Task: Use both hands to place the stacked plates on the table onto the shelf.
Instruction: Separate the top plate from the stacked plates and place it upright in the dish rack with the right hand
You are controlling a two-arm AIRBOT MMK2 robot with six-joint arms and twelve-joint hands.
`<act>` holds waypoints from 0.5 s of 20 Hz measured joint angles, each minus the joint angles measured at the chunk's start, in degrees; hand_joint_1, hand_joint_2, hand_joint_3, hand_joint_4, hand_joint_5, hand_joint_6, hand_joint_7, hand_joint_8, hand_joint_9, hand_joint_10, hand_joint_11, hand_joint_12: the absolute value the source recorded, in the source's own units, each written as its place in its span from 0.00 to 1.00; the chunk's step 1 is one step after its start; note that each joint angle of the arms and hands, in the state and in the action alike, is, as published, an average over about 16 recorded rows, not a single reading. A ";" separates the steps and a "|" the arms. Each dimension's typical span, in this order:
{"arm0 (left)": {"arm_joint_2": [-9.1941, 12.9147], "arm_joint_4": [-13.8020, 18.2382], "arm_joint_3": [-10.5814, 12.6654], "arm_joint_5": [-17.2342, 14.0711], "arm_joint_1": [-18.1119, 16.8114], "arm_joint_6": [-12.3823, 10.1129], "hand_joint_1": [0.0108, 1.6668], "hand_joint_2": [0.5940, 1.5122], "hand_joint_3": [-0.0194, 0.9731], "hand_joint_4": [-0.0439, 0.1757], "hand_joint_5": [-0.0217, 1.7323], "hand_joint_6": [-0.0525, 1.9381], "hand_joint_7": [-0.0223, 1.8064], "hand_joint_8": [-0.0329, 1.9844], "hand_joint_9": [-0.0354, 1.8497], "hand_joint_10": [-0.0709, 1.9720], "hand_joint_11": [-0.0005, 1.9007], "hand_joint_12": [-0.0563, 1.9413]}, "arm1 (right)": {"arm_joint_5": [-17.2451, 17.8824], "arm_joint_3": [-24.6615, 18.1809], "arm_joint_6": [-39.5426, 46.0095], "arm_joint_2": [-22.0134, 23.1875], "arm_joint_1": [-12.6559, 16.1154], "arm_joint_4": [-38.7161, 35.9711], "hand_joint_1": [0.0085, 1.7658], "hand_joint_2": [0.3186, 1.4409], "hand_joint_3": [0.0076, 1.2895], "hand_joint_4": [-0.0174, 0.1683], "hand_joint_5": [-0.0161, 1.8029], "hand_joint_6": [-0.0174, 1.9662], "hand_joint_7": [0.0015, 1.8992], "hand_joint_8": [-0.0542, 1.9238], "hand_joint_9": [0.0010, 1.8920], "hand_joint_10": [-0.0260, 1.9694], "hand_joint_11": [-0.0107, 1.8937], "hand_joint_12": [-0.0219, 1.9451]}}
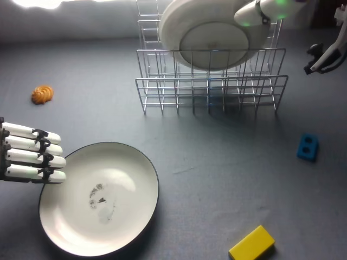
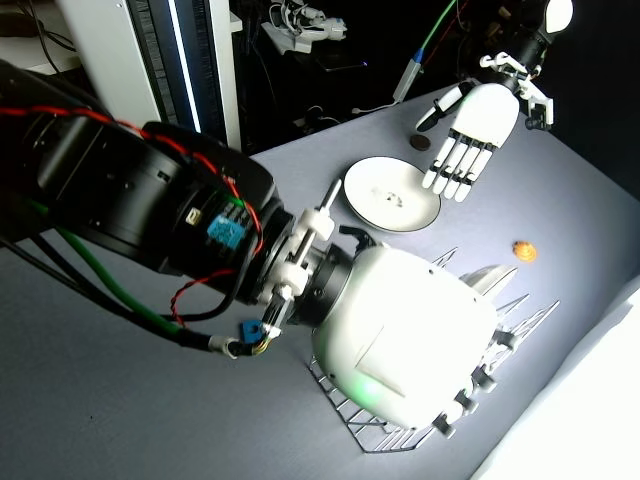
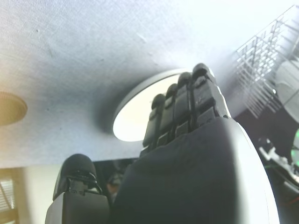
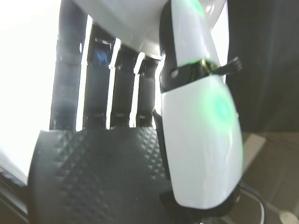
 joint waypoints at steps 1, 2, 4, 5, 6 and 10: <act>0.04 -0.27 -0.04 0.11 0.08 -0.01 0.01 0.55 0.04 0.23 0.03 0.03 0.02 0.01 0.03 0.04 0.01 0.02 | -0.05 0.28 0.02 -0.17 -0.27 0.10 0.74 0.61 0.01 0.04 0.49 0.50 0.53 0.47 0.52 0.49 0.45 0.55; 0.08 -0.48 -0.08 0.16 0.15 -0.01 0.01 0.55 0.04 0.23 0.02 0.03 0.02 0.01 0.03 0.04 0.01 0.02 | -0.08 0.53 0.03 -0.32 -0.53 0.19 0.74 0.61 0.01 0.04 0.49 0.50 0.53 0.48 0.52 0.49 0.45 0.55; 0.17 -0.79 -0.16 0.08 0.29 -0.03 0.01 0.55 0.04 0.23 0.02 0.03 0.02 0.01 0.03 0.04 0.01 0.03 | -0.11 0.93 0.07 -0.56 -1.06 0.34 0.74 0.61 0.01 0.04 0.49 0.50 0.53 0.48 0.51 0.51 0.45 0.55; 0.20 -0.91 -0.21 -0.03 0.36 -0.04 0.01 0.55 0.04 0.23 0.02 0.03 0.02 0.01 0.03 0.04 0.01 0.03 | -0.08 1.06 0.10 -0.66 -1.32 0.37 0.74 0.61 0.01 0.04 0.49 0.50 0.53 0.48 0.51 0.53 0.45 0.55; 0.24 -1.01 -0.26 -0.15 0.44 -0.04 0.01 0.55 0.04 0.23 0.02 0.03 0.02 0.01 0.03 0.04 0.01 0.02 | -0.03 1.16 0.12 -0.74 -1.57 0.40 0.74 0.61 0.01 0.04 0.49 0.50 0.53 0.48 0.51 0.54 0.45 0.55; 0.38 -1.29 -0.62 -0.58 0.71 -0.04 0.01 0.56 0.04 0.23 0.02 0.03 0.02 0.01 0.03 0.04 0.01 0.02 | 0.31 1.41 0.19 -0.98 -2.42 0.46 0.74 0.61 0.01 0.04 0.49 0.50 0.53 0.48 0.51 0.55 0.46 0.55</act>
